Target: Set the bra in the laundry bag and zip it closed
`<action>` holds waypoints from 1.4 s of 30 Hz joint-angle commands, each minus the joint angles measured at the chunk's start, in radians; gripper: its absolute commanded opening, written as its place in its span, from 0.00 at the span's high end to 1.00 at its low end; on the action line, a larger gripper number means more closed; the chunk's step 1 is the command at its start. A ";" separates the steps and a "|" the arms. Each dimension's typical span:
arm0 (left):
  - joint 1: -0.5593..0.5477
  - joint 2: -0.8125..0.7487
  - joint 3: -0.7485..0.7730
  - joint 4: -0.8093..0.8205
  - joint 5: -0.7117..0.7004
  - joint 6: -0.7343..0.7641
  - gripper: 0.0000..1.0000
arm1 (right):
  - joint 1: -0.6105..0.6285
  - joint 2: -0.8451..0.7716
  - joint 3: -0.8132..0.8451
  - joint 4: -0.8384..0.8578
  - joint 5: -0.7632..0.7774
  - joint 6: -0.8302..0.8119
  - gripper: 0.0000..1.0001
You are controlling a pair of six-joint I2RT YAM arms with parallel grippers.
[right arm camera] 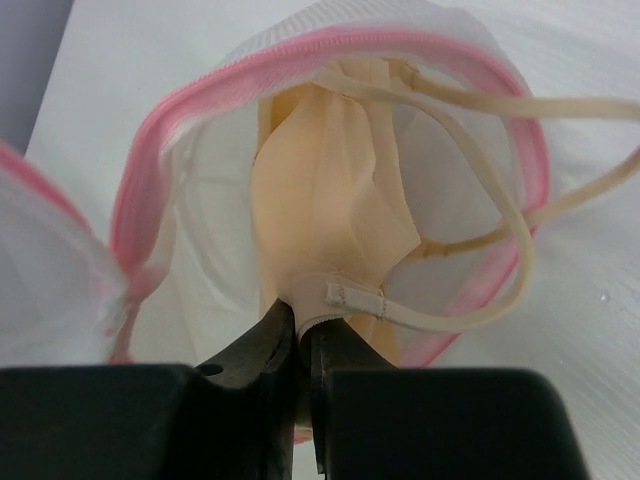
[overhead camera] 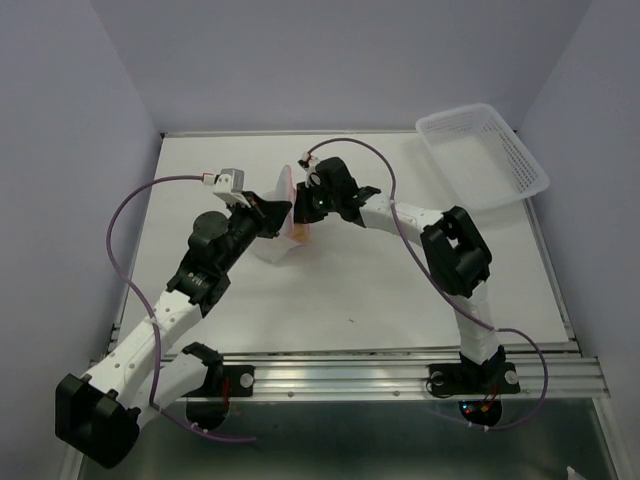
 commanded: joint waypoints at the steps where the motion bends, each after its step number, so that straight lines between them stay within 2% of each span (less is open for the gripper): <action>1: 0.005 -0.008 -0.007 0.086 0.042 -0.013 1.00 | 0.006 0.028 0.036 0.037 0.035 0.019 0.97; 4: 0.005 -0.005 -0.006 0.093 0.042 -0.016 1.00 | 0.006 0.026 0.010 0.109 -0.019 0.008 0.90; 5: 0.005 -0.005 -0.006 0.093 0.041 -0.021 1.00 | 0.006 0.029 0.014 0.111 -0.052 -0.002 0.81; 6: 0.005 -0.005 -0.006 0.093 0.038 -0.021 1.00 | 0.006 0.032 0.020 0.105 -0.053 -0.002 0.79; 10: 0.005 -0.011 -0.007 0.092 0.004 -0.029 1.00 | 0.006 0.003 0.013 0.077 0.011 -0.027 0.58; 11: 0.006 -0.012 -0.012 0.087 -0.022 -0.035 1.00 | 0.006 -0.010 0.005 0.042 0.022 -0.034 0.46; 12: 0.006 -0.014 -0.013 0.084 -0.031 -0.036 1.00 | 0.006 -0.027 -0.012 0.034 0.045 -0.044 0.40; 17: 0.012 -0.028 -0.016 0.066 -0.104 -0.065 1.00 | 0.006 -0.161 -0.062 -0.027 0.111 -0.090 0.23; 20: 0.021 -0.037 -0.012 0.047 -0.151 -0.076 1.00 | 0.006 -0.228 -0.098 -0.063 0.211 -0.084 0.17; 23: 0.031 -0.048 -0.022 0.032 -0.174 -0.088 1.00 | -0.003 -0.294 -0.156 -0.067 0.239 -0.068 0.13; 27: 0.054 -0.068 -0.053 0.020 -0.189 -0.131 1.00 | -0.029 -0.346 -0.220 -0.067 0.252 -0.027 0.12; 30: 0.081 -0.078 -0.070 0.007 -0.186 -0.179 1.00 | -0.069 -0.362 -0.283 -0.067 0.265 0.057 0.19; 32: 0.100 -0.089 -0.082 -0.002 -0.194 -0.199 1.00 | -0.103 -0.359 -0.322 -0.066 0.251 0.102 0.29; 35: 0.123 -0.092 -0.090 -0.032 -0.209 -0.239 1.00 | -0.112 -0.336 -0.339 -0.051 0.231 0.159 0.33; 42: 0.156 -0.106 -0.104 -0.065 -0.231 -0.303 1.00 | -0.112 -0.225 -0.314 0.029 0.122 0.197 0.35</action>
